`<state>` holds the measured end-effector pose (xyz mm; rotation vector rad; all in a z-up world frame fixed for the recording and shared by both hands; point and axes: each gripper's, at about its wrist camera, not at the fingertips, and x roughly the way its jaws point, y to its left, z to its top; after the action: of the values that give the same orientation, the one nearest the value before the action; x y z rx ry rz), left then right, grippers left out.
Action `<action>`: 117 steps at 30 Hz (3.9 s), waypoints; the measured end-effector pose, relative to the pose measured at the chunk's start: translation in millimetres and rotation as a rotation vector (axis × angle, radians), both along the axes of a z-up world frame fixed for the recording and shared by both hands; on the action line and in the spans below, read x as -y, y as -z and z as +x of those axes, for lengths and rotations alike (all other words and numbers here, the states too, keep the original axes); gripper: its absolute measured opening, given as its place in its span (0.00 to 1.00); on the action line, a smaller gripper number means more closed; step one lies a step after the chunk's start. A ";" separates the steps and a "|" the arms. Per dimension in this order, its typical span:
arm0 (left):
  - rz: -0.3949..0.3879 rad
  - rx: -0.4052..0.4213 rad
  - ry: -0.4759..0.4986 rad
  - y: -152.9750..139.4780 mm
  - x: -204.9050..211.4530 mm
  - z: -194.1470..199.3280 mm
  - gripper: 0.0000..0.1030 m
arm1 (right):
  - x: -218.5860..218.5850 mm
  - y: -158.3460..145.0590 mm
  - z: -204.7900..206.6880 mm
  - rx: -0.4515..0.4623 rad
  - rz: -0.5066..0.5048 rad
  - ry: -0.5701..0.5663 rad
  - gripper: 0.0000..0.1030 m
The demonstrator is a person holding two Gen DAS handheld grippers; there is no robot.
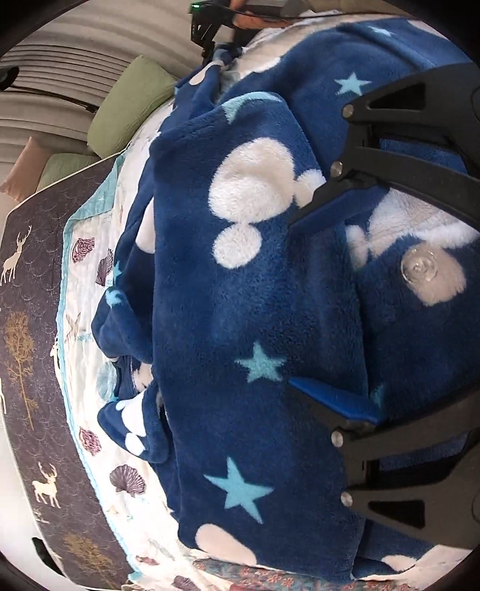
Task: Fold small clothes
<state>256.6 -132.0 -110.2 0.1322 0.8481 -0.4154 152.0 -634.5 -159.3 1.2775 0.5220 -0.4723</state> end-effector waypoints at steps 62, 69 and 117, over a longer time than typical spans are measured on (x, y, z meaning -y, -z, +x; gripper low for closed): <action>-0.401 0.032 -0.458 -41.5 -151.0 -1.5 0.10 | -257.2 -57.4 43.9 0.136 -0.356 -0.745 0.45; -0.390 0.006 -0.225 -42.5 -113.2 -12.2 0.60 | -264.1 -56.6 44.2 0.116 -0.382 -0.754 0.46; -0.257 0.104 -0.281 -65.4 -96.7 -11.1 0.11 | -255.9 -47.9 44.9 0.134 -0.306 -0.760 0.49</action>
<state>245.5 -35.3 -44.8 -0.2006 0.6915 -0.2475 196.9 -378.6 -111.4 0.7313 0.7398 0.1687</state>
